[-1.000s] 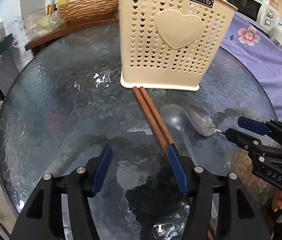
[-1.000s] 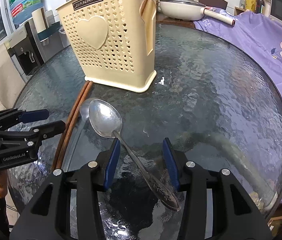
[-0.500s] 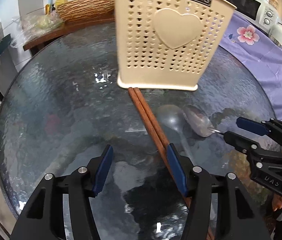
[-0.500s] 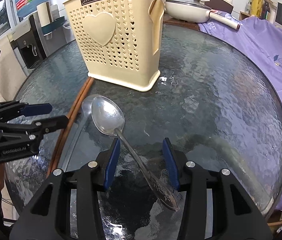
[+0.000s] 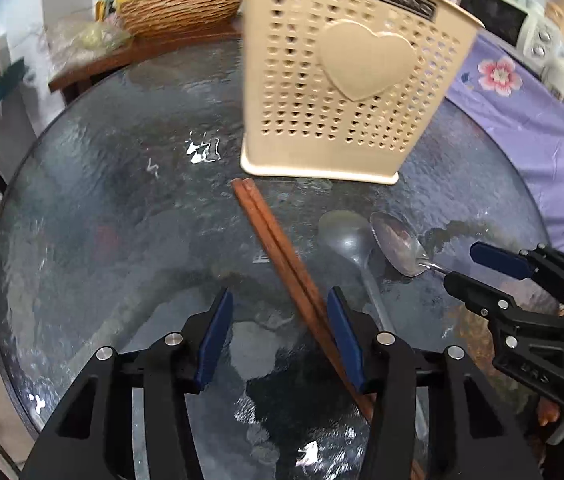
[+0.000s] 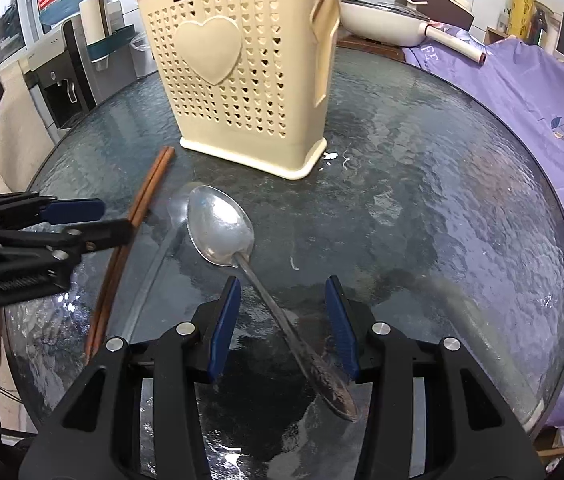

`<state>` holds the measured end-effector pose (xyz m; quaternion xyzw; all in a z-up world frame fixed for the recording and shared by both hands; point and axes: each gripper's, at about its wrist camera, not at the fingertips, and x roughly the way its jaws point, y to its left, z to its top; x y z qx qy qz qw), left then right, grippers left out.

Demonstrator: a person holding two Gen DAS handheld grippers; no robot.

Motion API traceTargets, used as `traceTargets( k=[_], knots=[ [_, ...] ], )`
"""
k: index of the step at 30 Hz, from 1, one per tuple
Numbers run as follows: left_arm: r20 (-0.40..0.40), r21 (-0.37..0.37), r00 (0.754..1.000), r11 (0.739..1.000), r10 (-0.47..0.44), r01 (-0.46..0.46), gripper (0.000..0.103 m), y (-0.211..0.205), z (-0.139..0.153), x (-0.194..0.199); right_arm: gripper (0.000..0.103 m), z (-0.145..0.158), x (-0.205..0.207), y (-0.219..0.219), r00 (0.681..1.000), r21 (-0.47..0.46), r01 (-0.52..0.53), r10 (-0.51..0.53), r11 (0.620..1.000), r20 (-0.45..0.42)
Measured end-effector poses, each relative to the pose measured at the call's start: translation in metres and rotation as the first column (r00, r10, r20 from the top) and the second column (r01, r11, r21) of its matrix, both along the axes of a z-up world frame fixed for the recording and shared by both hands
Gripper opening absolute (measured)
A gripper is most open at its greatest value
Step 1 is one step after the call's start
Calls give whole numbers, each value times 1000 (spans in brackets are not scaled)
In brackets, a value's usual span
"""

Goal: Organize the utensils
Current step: 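Adjust the open left tool over the brown chopsticks while the right tool stays at the spoon, then close the right tool on the silver spoon handle while the left tool grasps a brown chopstick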

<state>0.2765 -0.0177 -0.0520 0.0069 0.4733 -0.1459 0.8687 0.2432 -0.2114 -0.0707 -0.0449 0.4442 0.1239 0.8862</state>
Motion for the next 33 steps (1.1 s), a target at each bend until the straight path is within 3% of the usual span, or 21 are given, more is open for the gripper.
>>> traceTargets(
  k=[10,15,20,25,33],
  knots=[
    [17,46,1000,999,10,-10,48,-3,-3,-6,45,0,-2,4,1000,1,-12,12,1000,-1],
    [49,142,999,990,0,-7,49,-17,-5,-6,45,0,-2,9,1000,-6,-14,14,1000,-3],
    [42,131,999,991,-6,1,40,-20,-3,-1,45,2,-4,17,998,-36,-62,63,997,8],
    [27,120,1000,993,-13,10,24,-5,-1,6,46,-3,6,21,987,-24,-159,159,987,-26],
    [-30,72,999,997,-33,36,24,10,1,37,46,-1,30,42,952,-36,-303,301,952,-61]
  ],
)
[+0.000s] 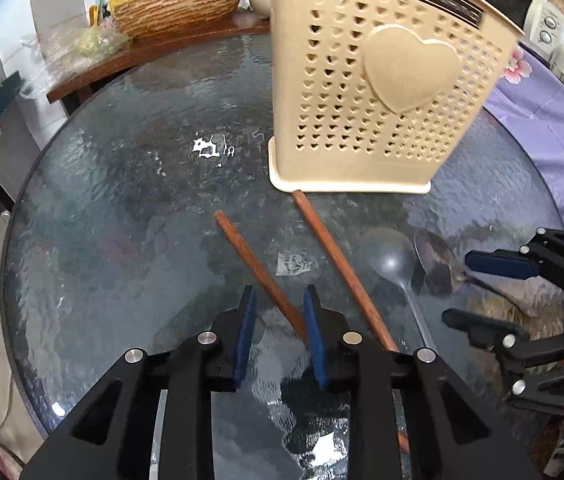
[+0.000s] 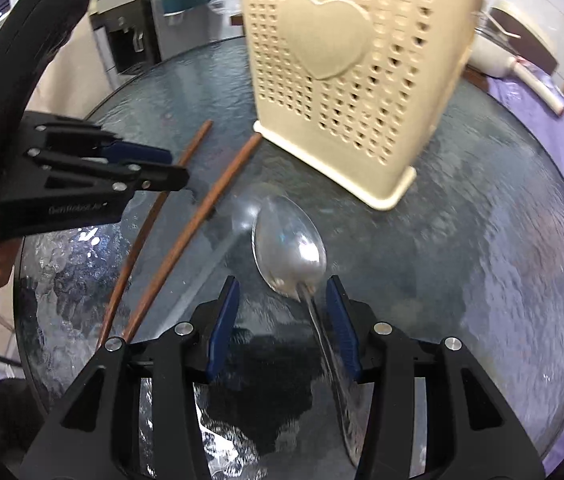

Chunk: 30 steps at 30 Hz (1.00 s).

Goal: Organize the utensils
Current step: 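Close the right tool on the silver spoon handle while the left tool grasps a brown chopstick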

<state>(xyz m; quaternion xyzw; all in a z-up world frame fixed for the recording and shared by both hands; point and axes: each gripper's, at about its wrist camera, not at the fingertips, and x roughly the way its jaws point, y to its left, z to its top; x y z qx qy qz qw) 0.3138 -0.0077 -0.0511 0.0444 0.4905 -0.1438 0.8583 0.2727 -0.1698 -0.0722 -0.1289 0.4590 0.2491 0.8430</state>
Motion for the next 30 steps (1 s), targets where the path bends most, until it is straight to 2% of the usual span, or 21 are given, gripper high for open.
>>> traceTargets(
  k=[3,10,17,19,26,30],
  knots=[
    [-18,-22,1000,1000,-2,1,24,1,0,3,46,0,11,3,1000,-7,-13,13,1000,-2],
    [-17,-17,1000,1000,-6,6,24,-2,-1,9,47,2,28,18,998,-15,-55,55,998,-10],
    [-48,-46,999,999,5,-7,15,-3,0,21,47,1,33,26,996,-30,-82,80,996,-35],
    [-54,-40,999,999,5,-7,12,-4,0,27,47,1,40,29,995,-40,-94,92,995,-48],
    [-76,-23,997,1000,7,-9,11,-9,1,44,47,2,47,39,991,-84,-122,117,989,-62],
    [-62,19,998,1000,7,-6,9,-16,1,48,45,1,48,42,991,-78,-119,114,990,-66]
  ],
)
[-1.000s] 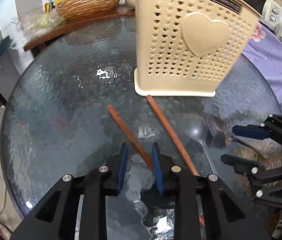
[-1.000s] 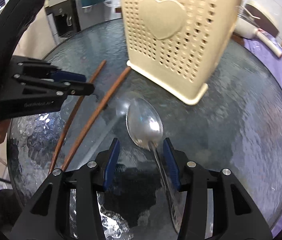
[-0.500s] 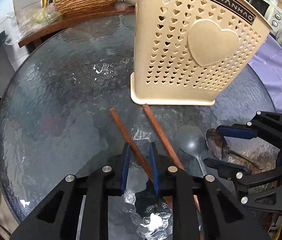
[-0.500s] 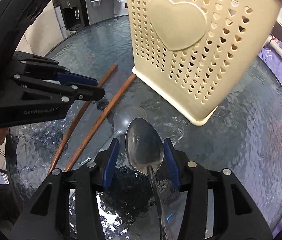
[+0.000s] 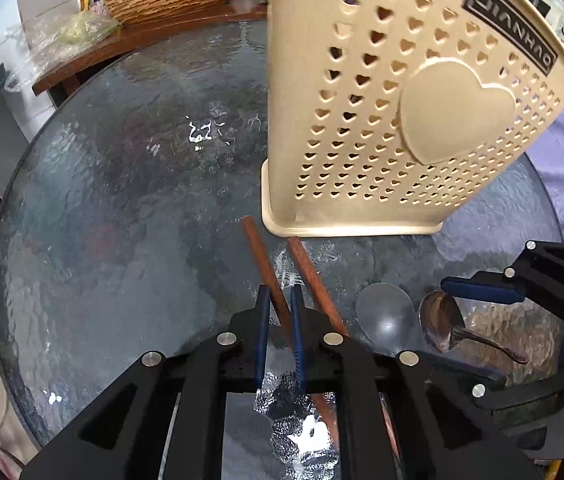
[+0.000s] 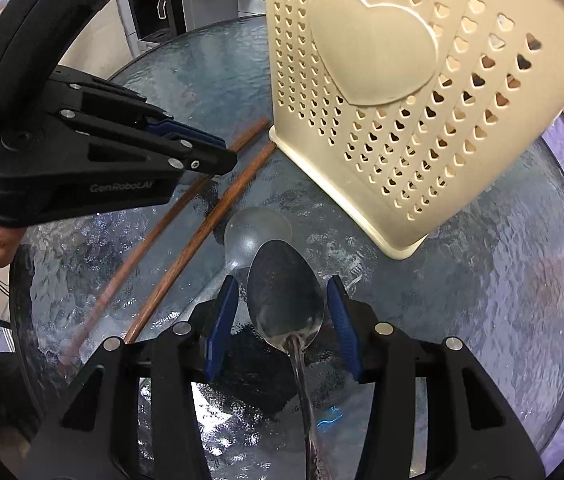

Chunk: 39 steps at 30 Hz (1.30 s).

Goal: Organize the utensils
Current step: 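Close the right tool on the silver spoon handle while the left tool grasps a brown chopstick, then lift the spoon with the right tool while the left tool lifts its chopstick upright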

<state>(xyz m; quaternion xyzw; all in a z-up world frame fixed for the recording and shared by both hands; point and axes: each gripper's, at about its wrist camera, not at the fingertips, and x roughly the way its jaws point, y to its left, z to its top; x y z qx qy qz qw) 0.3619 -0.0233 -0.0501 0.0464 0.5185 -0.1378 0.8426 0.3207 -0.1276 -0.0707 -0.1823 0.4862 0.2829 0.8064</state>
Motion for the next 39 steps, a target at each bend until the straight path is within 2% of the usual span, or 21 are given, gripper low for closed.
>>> traceTargets(
  k=[3,9,18,23,26,31,39],
  knots=[
    [16,29,1000,1000,3,-3,9,-5,0,-1,39,-1,-2,1,1000,7,-5,5,1000,1],
    [40,62,999,998,14,-16,9,-13,-1,-6,39,-2,-12,5,999,-5,3,-3,1000,43],
    [42,26,998,999,45,-46,8,-5,-2,-11,39,-3,-23,2,997,16,20,-21,1000,68],
    [46,-15,997,998,55,-54,7,1,1,-15,39,9,-31,-13,993,109,67,-77,992,90],
    [74,-32,996,998,58,-56,7,5,10,-21,39,25,-37,-30,986,210,116,-138,971,95],
    [110,-65,992,997,58,-51,7,9,24,-32,39,45,-51,-49,971,313,167,-211,935,113],
    [174,-117,983,992,65,-45,6,12,52,-47,39,71,-71,-60,951,385,190,-266,903,155]
  ],
)
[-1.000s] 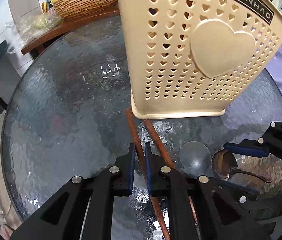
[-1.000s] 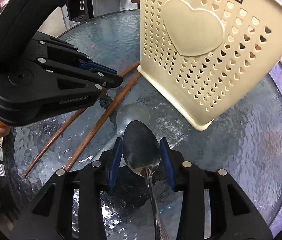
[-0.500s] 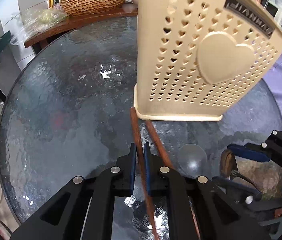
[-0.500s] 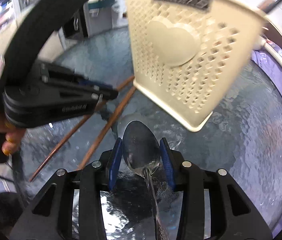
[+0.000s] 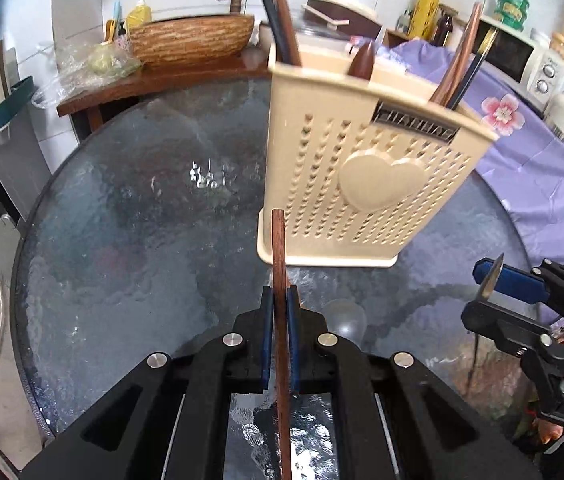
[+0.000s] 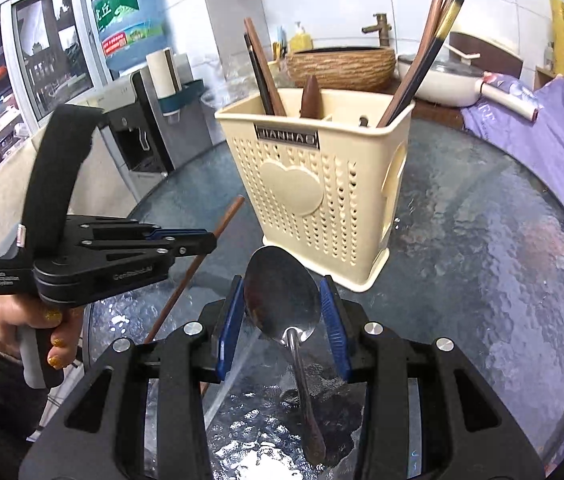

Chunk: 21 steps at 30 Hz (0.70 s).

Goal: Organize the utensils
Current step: 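Lift the spoon with the right tool while the left tool lifts its chopstick upright, then carry the spoon above the holder with the right tool while the left tool carries its chopstick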

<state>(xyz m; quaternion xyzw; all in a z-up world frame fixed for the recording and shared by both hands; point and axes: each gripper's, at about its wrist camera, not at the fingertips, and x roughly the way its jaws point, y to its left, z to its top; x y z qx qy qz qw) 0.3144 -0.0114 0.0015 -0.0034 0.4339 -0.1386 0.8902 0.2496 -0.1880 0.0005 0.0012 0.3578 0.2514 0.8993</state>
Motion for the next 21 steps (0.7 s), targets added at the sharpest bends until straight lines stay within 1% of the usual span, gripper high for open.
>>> traceTargets(
  k=[4,13,21],
  knots=[
    [45,-24,999,1000,-1,2,6,0,16,-14,39,4,-12,-7,1000,29,20,-20,999,11],
    [139,-60,990,998,9,-1,6,8,48,-34,39,14,-18,-13,997,50,60,-62,997,38],
    [192,-92,981,996,11,7,6,14,68,-50,39,21,-24,-16,995,63,80,-83,995,49]
  ],
)
